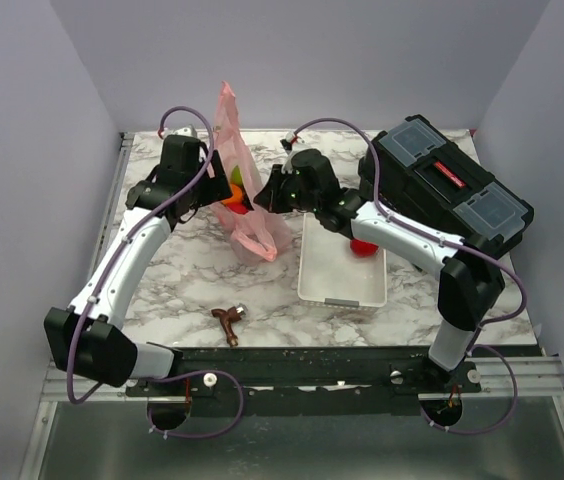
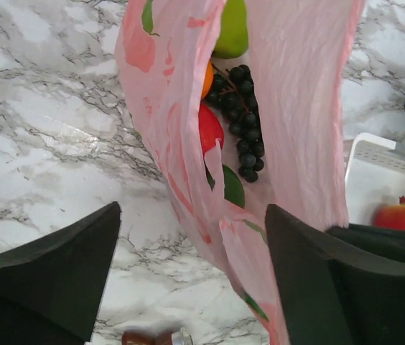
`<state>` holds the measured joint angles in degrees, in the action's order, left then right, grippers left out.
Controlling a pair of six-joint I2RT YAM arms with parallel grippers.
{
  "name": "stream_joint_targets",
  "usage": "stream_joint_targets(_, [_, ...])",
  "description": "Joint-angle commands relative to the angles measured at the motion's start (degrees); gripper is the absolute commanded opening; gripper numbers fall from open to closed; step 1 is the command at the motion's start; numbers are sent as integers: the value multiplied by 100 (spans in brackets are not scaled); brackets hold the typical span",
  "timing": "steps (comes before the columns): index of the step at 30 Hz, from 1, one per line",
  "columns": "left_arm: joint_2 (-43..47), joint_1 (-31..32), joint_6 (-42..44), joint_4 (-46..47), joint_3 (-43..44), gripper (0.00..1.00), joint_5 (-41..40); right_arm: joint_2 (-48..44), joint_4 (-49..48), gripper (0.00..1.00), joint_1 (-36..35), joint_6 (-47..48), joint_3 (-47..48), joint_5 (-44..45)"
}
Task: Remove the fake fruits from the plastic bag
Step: Adjust the plastic bag at the center of the board.
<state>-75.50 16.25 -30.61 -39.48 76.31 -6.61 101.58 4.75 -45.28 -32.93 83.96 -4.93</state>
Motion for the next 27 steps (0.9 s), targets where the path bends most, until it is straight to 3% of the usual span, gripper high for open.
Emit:
stream_joint_targets(1, [-436,-38,286,-136,438,65,-322,-232,60,1,-39,203,84,400])
stream_joint_targets(4, [-756,-106,483,-363,814,35,-315,-235,151,1,-34,266,195,710])
stream_joint_targets(6, [-857,-143,608,-443,983,25,-288,-217,286,1,-35,308,331,890])
stream_joint_targets(8, [-873,-187,699,-487,1141,4,-371,-218,342,1,-39,320,398,1101])
stream_joint_targets(9, [-882,-207,733,-555,1267,1,-469,-226,342,1,-34,327,406,1188])
stream_joint_targets(14, [-907,-269,1113,-876,1991,0,-1172,-156,465,1,-34,318,550,1433])
stream_joint_targets(20, [-1273,-342,2014,-1029,3091,0,-830,-430,-410,1,-43,-111,-98,1109])
stream_joint_targets(24, [-1650,-342,2491,-1350,3872,0,-1048,-367,-725,1,-45,-370,-107,925])
stream_joint_targets(27, [-1677,-342,2620,-1463,3952,0,-792,-349,-861,1,-43,-603,-215,669])
